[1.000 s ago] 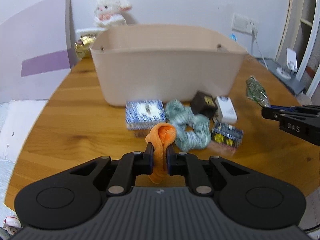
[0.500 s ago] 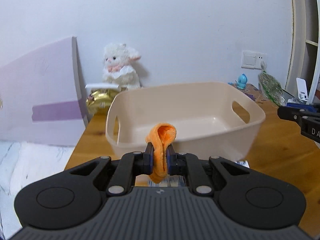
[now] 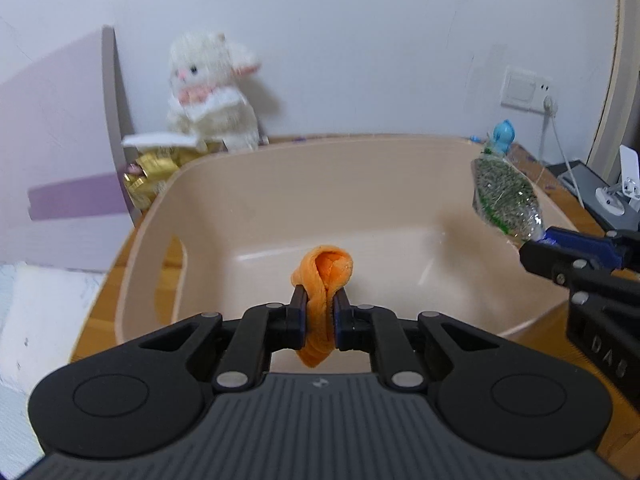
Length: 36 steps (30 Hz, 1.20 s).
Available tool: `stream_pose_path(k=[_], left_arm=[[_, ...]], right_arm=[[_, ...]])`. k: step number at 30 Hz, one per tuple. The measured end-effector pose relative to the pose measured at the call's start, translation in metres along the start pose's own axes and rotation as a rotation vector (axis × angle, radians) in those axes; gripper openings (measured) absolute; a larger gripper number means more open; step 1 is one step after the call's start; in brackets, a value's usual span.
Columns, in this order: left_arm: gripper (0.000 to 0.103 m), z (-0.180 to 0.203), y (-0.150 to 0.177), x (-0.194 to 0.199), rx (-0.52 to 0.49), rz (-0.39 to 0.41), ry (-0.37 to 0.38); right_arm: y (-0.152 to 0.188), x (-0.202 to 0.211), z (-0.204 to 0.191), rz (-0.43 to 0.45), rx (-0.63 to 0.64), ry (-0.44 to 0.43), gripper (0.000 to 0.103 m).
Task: Organize objects
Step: 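Carry both items over the basket and open both tools to drop them, then grasp the blue-white box with the left tool while the right tool grasps the star box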
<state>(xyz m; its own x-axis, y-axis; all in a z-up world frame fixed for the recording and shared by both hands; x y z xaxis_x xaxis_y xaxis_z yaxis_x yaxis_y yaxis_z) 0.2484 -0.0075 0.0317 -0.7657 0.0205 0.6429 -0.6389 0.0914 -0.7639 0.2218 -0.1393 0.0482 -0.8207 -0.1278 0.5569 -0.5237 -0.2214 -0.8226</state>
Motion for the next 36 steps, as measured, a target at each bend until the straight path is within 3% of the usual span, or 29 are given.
stream_pose_path(k=[5,7,8,9,10,12,17,22,25,36], left_arm=[[0.017,-0.003,0.000,-0.014,0.021,-0.038,0.022],[0.031,-0.006,-0.001,-0.017,0.031,-0.041,0.019],[0.036,-0.007,-0.001,-0.017,0.030,-0.037,0.014],[0.048,-0.008,-0.001,-0.016,0.029,-0.032,0.010],[0.058,-0.008,0.000,-0.013,0.030,-0.022,0.005],[0.068,-0.008,0.000,-0.004,0.031,0.001,-0.001],[0.074,-0.009,-0.001,0.022,0.010,0.048,-0.008],[0.085,-0.013,0.004,0.052,0.011,0.087,-0.029],[0.087,-0.015,0.011,0.066,0.003,0.094,-0.049],[0.090,-0.026,0.052,0.088,-0.011,0.068,-0.062]], right_arm=[[0.002,-0.012,0.002,-0.037,-0.017,-0.003,0.014],[0.002,-0.013,0.003,-0.044,-0.028,-0.016,0.016],[0.002,-0.013,0.004,-0.043,-0.036,-0.019,0.026],[0.002,-0.011,0.004,-0.040,-0.041,-0.023,0.031],[0.002,-0.009,0.005,-0.035,-0.044,-0.026,0.033],[0.002,-0.002,0.005,-0.019,-0.051,-0.024,0.044],[-0.001,0.025,0.011,0.039,-0.047,-0.023,0.070],[0.004,0.046,0.024,0.051,-0.078,-0.029,0.080],[0.011,0.055,0.030,0.048,-0.102,-0.031,0.093],[0.052,0.072,0.032,-0.020,-0.143,-0.027,0.102]])
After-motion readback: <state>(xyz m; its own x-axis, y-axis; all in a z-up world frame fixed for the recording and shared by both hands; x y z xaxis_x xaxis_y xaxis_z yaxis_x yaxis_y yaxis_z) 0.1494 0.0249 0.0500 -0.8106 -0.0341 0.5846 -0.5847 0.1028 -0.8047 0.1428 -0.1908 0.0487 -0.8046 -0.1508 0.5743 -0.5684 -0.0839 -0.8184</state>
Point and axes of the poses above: each gripper's, at about its wrist camera, not at the fingertips, and x roughly against the way its jaws point, z to its right, y to its underside, the point moved 1 cm from there along -x, roughly the way its jaws point, and after that the axes turned 2 degrees about -x, right-handed, at the moved point
